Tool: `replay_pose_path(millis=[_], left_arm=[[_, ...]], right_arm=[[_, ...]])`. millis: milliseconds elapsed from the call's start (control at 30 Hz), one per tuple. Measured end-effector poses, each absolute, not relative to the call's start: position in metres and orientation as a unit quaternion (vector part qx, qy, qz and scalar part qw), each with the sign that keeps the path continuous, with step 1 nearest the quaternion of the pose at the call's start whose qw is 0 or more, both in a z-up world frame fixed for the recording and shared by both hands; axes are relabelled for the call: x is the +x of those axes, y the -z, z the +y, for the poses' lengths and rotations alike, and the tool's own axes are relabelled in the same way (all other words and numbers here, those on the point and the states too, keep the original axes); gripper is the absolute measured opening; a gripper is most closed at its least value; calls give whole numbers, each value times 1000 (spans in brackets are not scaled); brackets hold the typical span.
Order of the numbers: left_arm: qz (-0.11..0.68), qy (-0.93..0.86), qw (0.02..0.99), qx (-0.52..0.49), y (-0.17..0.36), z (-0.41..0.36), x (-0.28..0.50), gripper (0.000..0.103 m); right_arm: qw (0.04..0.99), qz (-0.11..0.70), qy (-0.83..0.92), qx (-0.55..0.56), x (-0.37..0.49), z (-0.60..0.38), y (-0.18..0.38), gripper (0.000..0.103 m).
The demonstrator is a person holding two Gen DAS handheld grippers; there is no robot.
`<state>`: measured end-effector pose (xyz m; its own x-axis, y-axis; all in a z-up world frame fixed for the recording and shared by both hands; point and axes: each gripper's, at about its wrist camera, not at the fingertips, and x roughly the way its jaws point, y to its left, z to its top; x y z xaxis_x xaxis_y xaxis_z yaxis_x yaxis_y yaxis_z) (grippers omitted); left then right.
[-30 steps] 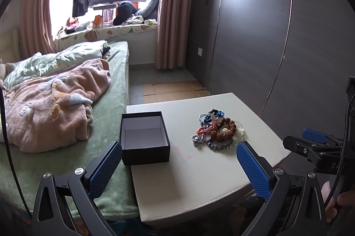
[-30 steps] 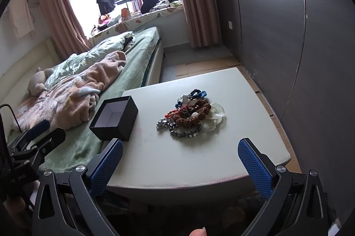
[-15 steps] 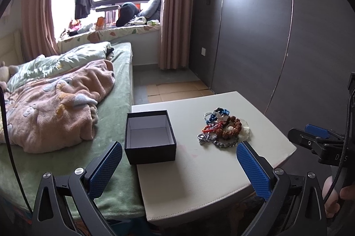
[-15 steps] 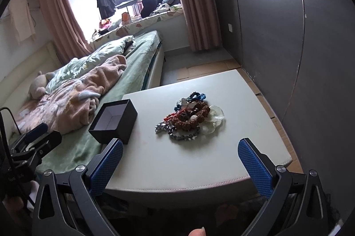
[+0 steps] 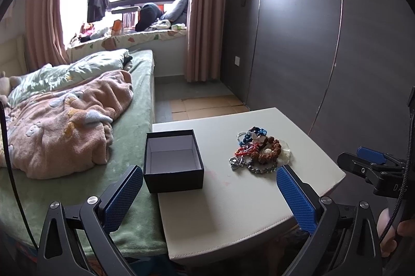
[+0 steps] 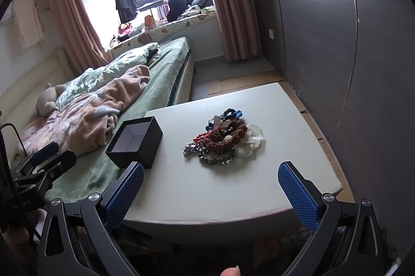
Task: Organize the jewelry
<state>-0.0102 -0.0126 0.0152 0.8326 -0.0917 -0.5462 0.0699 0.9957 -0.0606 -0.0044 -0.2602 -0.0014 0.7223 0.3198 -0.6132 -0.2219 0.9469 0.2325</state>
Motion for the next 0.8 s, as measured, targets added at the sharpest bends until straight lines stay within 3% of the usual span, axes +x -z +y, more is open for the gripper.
replay_pose_path(millis=[800], left_arm=[[290,58,955,-34,-16,-20,1,103]], right_arm=[[928,340,-135,73,-5,-267,2,103]])
